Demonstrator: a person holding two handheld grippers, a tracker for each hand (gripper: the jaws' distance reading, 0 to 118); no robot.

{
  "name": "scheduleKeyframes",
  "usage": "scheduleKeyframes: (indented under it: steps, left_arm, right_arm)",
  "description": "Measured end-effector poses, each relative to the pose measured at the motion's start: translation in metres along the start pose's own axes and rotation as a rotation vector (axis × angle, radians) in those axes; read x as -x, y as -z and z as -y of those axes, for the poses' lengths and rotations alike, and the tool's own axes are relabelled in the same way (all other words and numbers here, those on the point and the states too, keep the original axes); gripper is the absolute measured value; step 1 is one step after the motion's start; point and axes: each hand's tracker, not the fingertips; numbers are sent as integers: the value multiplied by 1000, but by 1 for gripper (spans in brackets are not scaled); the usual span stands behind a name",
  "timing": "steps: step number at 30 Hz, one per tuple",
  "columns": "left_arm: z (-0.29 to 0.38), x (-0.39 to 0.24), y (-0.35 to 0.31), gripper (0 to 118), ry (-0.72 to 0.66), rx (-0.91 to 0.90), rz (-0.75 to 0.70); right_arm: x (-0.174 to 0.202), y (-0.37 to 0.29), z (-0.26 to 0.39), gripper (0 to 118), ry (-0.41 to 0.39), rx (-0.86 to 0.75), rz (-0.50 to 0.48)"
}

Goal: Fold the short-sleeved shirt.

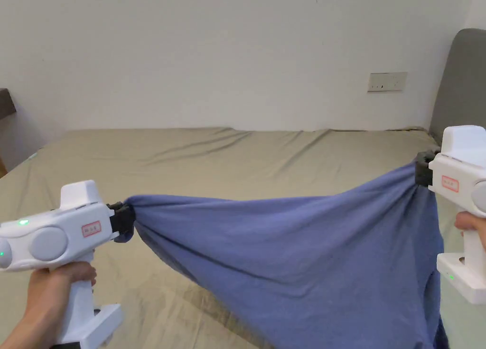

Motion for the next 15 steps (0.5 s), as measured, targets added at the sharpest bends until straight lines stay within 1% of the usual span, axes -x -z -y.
scheduleKeyframes:
  steps: [2,6,10,12,15]
  left_arm:
    - [-39,-19,11,12,10,-20,-4]
    - [-110,-48,31,12,18,-73,-18]
    - [-168,-78,47,12,153,-158,-94]
    - [-192,-84,53,12,145,-167,-104]
    - [-220,-89,62,12,159,-206,-113]
  right_arm:
    - [-11,-1,-31,3,24,-61,27]
    - [-24,3,-88,3,25,-161,45]
    - [-22,5,-139,3,12,-251,54]
    - [-17,4,-156,3,6,-300,52]
    - [-13,15,-180,3,2,-323,65]
